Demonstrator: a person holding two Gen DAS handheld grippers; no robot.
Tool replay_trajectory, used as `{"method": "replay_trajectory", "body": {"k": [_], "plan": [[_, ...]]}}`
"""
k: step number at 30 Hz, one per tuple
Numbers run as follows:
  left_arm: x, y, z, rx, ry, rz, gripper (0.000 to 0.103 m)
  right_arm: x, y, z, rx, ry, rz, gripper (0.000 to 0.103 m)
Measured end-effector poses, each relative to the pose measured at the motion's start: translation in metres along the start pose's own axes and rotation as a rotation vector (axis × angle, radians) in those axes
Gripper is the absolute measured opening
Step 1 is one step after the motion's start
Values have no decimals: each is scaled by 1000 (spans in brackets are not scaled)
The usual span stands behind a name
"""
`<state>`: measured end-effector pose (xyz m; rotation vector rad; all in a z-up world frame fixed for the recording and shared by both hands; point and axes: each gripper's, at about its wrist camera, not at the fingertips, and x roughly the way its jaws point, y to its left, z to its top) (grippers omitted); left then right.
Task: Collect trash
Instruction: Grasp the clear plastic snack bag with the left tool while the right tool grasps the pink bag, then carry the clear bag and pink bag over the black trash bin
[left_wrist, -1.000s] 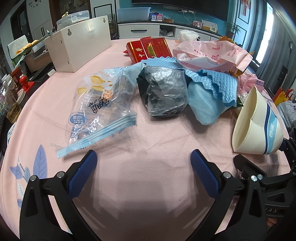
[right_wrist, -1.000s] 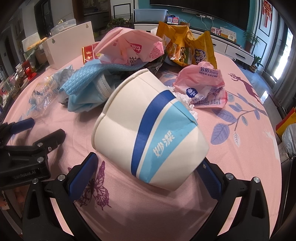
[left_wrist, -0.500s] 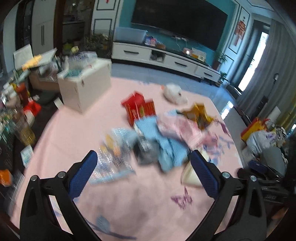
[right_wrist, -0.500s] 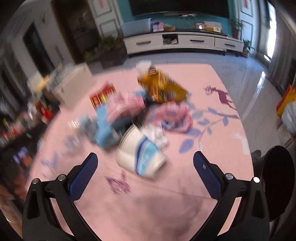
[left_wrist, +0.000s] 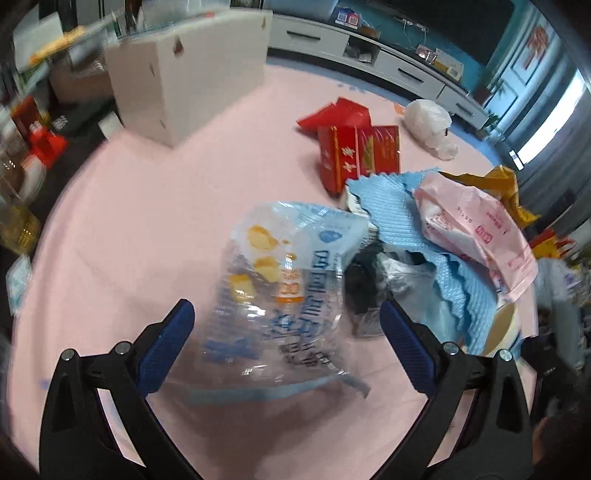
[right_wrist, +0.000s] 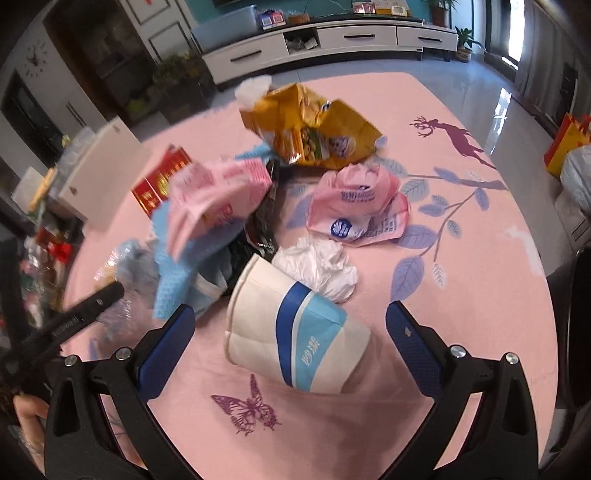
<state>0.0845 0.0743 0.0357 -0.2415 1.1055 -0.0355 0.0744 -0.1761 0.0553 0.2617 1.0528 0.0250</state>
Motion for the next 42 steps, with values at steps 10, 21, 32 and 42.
{"method": "replay_trajectory", "body": {"k": [10,21,32,42], "plan": [[13,5,-11,-37,35,-93,62,19,-1,-6,-9,31,-48,101],[-22,9,-11,-105,-32,-222,39,-24,-32,33,89,-55,67,97],[-56,-5,-11,-89,-102,-290,39,39,-50,70,89,-32,-7,73],[-66,-33,-15,-12,-135,-336,39,21,-63,56,91,-33,58,36]]}}
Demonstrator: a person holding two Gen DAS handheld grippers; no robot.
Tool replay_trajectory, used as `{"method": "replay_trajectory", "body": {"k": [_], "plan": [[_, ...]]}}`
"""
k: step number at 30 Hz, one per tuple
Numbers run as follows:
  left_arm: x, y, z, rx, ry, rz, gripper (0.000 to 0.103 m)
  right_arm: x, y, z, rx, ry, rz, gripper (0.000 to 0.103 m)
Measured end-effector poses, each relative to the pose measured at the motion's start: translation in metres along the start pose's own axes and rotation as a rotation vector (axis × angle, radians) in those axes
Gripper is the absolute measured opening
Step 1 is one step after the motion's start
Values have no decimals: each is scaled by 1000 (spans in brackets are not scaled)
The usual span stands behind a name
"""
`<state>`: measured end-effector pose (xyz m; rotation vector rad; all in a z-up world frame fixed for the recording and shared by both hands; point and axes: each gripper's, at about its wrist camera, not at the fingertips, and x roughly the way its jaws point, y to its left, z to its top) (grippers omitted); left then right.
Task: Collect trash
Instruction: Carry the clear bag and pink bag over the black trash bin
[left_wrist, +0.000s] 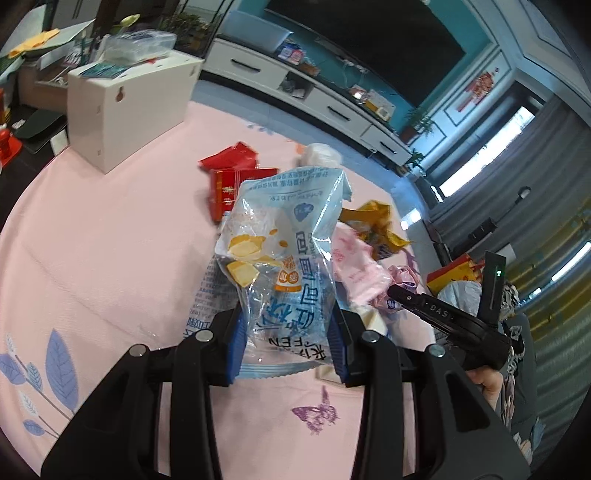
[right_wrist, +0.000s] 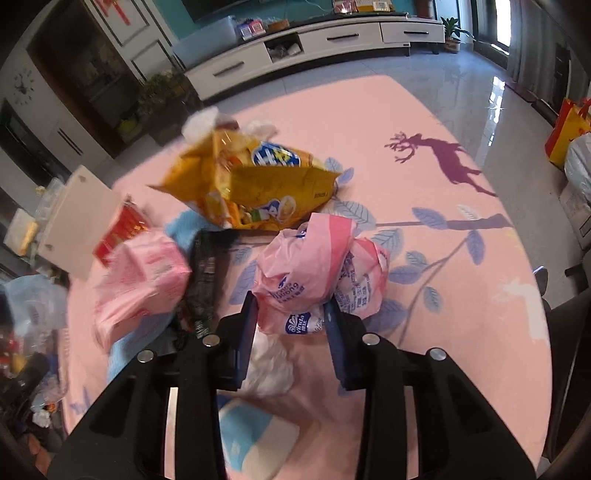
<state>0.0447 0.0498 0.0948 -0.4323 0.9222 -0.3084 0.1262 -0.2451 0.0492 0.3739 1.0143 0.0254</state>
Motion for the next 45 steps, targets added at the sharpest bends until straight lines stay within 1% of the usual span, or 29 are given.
{"method": "replay_trajectory", "body": {"k": [4,6,7,9,11,15,17,19,21,24,26,29,33,35,39,45], "plan": [[-6,-20,-5,44,-12,-49,39,-49,-14,-9,37,-67,28,36],[-9,-36,-9,75,-16,-76,39,-80,-23,-15,50,-121,45,36],[-12,-44,-12,88,-19,-89,39,-93,-27,-18,56,-152,40,36],[-18,-64,-18,125,-34,-125,39,-125,-38,-29,60,-235,-12,36],[-23,-88,-27,176,-47,-154,39,-148,-50,-39,66,-292,-59,36],[-25,-138,-43,267,-51,-201,39,-190,-79,-53,93,-387,-147,36],[-21,-166,-52,312,-46,-217,39,-205,-95,-58,110,-423,-173,36],[-13,-195,-61,353,-37,-239,39,-223,-113,-62,134,-462,-204,36],[0,-221,-71,372,-26,-280,39,-237,-129,-68,159,-490,-232,36],[27,-260,-89,414,26,-322,39,-260,-165,-80,237,-521,-258,36],[49,-291,-106,464,78,-347,39,-266,-182,-84,275,-526,-260,36],[75,-324,-123,518,127,-371,39,-268,-213,-91,357,-515,-272,36],[114,-360,-147,546,221,-408,39,-256,-249,-100,454,-467,-300,37],[133,-373,-157,564,267,-407,39,-249,-269,-105,499,-436,-302,37],[174,-387,-172,589,349,-382,39,-234,-300,-115,611,-374,-288,37],[222,-394,-193,592,469,-353,39,-212,-320,-112,693,-313,-228,39]]}}
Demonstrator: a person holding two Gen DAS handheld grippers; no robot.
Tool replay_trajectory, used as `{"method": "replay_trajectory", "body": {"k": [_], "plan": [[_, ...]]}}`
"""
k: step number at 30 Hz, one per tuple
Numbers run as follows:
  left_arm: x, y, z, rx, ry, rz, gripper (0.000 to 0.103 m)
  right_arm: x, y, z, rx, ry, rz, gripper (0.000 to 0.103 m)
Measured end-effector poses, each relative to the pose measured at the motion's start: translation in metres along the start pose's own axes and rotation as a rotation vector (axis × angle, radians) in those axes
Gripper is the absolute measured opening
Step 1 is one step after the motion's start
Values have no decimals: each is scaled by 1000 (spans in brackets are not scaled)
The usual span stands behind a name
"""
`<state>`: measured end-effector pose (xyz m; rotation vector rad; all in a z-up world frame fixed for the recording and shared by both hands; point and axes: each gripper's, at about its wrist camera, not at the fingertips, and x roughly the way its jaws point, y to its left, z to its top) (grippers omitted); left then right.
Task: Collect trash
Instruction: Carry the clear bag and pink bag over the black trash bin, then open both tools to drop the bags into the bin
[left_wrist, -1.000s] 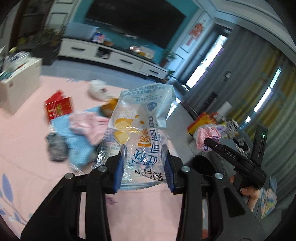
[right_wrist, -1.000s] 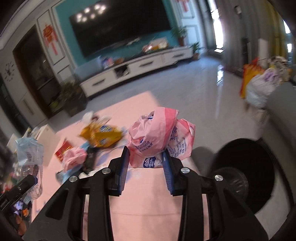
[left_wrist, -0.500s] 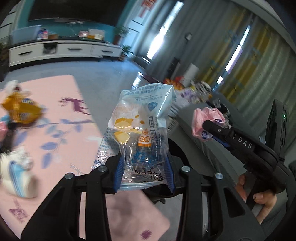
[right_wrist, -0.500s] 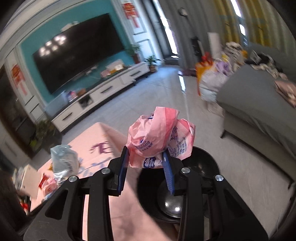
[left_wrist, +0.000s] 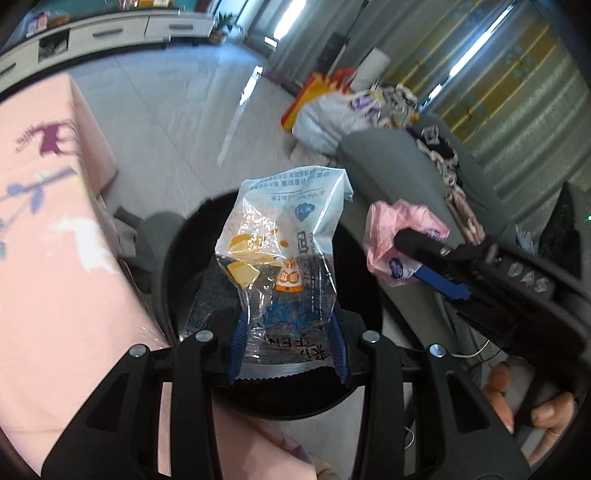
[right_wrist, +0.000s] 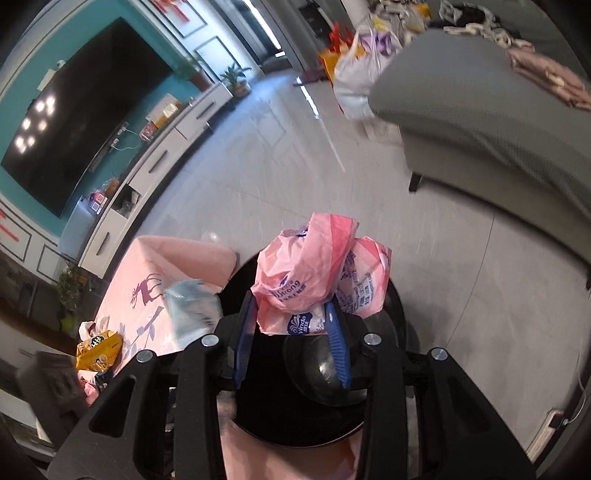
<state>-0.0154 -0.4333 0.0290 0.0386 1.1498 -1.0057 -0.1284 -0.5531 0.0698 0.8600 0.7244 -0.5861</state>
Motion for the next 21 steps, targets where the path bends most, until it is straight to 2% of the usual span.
{"method": "replay_trajectory", "body": {"k": [3,8,11,12,16,21], "plan": [[19,-1,0,8,45,13,39,13,2,0,29,29,-1,39],[29,-4,5,32,54,19,43,27,1,-1,67,61,-11,41],[29,-7,9,49,46,16,58,32,4,-4,80,85,-18,44],[27,-8,8,53,40,15,67,32,4,-4,81,86,-20,49],[9,-6,4,51,10,8,84,22,12,-3,60,45,-32,71],[-24,6,-2,29,-36,4,90,7,23,-4,33,-13,-26,79]]}}
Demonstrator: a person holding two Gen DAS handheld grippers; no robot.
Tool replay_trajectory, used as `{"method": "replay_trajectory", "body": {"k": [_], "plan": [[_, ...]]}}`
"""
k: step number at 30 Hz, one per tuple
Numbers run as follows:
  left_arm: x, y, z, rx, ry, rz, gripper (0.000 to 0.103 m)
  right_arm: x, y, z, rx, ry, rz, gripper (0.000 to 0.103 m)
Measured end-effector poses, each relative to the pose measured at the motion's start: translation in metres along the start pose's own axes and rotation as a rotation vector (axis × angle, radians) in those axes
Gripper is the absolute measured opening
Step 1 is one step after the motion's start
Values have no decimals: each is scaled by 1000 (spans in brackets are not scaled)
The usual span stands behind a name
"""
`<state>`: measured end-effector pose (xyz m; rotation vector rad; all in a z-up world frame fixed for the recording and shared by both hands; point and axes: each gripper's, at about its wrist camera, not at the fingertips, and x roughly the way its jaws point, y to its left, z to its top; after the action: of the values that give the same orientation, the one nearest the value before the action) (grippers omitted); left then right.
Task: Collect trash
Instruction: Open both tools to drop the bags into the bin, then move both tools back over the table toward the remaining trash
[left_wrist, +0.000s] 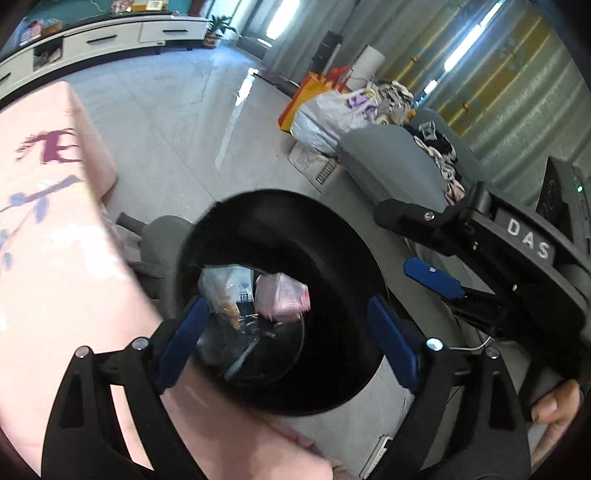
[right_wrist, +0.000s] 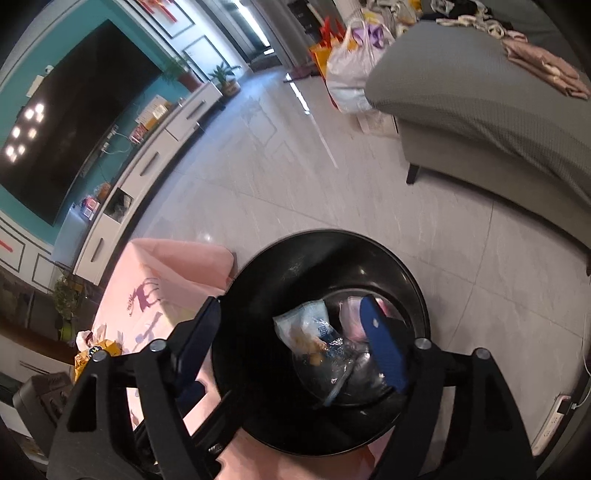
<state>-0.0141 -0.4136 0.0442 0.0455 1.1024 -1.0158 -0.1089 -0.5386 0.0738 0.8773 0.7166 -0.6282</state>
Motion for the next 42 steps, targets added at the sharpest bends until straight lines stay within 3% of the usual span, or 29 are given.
{"method": "replay_trajectory", "body": {"k": [6,12,17,21,24,26,28,30,36,42], "plan": [[-73,29,-11,-71,-141,50,100,-15,23,-6,-72,-72,-32,88],[-151,72,-29,-171,-248,149,100,-31,65,-24,-228,-164,-99,99],[-220,108,-52,-231,-360,304,100,-41,98,-39,-339,-266,-149,100],[-272,142,-84,-303,-445,425,100,-42,133,-64,-533,-376,-210,100],[-305,171,-112,-404,-530,492,100,-33,165,-95,-754,-466,-309,100],[-320,193,-134,-469,-591,518,100,-23,179,-112,-853,-473,-338,100],[-325,211,-144,-523,-603,598,100,-14,195,-130,-917,-454,-314,100],[-328,223,-147,-544,-600,640,100,-9,210,-146,-926,-412,-226,100],[-326,246,-153,-608,-577,598,100,2,236,-171,-784,-197,93,100],[-319,237,-155,-541,-540,705,100,5,260,-202,-734,-123,211,100]]}}
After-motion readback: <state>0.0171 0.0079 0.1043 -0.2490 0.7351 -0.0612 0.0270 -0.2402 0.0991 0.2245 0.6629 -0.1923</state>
